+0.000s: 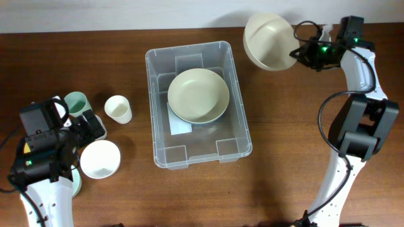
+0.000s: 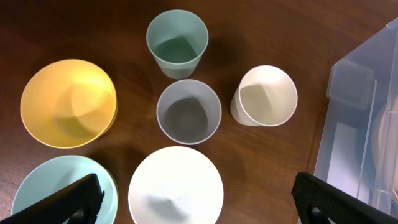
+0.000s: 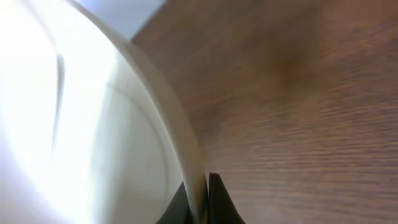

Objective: Pack container
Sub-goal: 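Lower the cream bowl onto the stacked bowl in the bin and release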

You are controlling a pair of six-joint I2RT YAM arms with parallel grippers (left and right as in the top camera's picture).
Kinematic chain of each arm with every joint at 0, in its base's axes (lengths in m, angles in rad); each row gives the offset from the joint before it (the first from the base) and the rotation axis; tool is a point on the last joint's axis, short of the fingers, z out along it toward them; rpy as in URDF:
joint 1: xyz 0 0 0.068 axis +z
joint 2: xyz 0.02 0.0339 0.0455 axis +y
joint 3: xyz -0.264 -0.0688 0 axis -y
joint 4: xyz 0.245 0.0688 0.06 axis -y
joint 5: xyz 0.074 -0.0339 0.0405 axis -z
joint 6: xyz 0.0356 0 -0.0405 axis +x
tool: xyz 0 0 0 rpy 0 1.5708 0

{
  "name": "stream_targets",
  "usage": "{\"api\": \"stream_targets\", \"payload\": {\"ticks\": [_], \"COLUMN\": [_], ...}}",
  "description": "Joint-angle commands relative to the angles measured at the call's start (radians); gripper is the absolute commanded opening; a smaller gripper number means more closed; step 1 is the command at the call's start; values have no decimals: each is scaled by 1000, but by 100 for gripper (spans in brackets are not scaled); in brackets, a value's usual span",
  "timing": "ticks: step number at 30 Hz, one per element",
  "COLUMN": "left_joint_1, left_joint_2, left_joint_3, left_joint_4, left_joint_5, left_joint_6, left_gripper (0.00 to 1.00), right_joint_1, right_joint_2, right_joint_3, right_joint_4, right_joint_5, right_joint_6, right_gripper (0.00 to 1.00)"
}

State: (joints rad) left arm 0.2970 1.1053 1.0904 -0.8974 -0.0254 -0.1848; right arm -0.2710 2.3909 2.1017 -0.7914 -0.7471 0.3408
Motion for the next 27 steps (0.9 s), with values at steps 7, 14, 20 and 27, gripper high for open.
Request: {"api": "stream_targets", "payload": {"ticks": [7, 14, 20, 27], "left_joint_1": [5, 5, 5, 5], "left_joint_2": [-3, -3, -3, -3], "left_joint_3": [18, 18, 18, 18], "left_joint_4": [3, 3, 4, 7], "left_joint_5": [11, 11, 11, 11], "left_joint_6": [-12, -12, -12, -12], "left_gripper": [99, 99, 99, 99], "right_joint_1": [96, 362, 587, 607], "right_joint_2": [-356, -424, -369, -267], "right_joint_3": [10, 10, 8, 7], "right_joint_4": [-197, -381, -359, -319], "right_joint_5": [53, 288, 573, 595], "right_joint_6": [-163, -318, -319, -320], "right_gripper": [4, 4, 4, 4]}}
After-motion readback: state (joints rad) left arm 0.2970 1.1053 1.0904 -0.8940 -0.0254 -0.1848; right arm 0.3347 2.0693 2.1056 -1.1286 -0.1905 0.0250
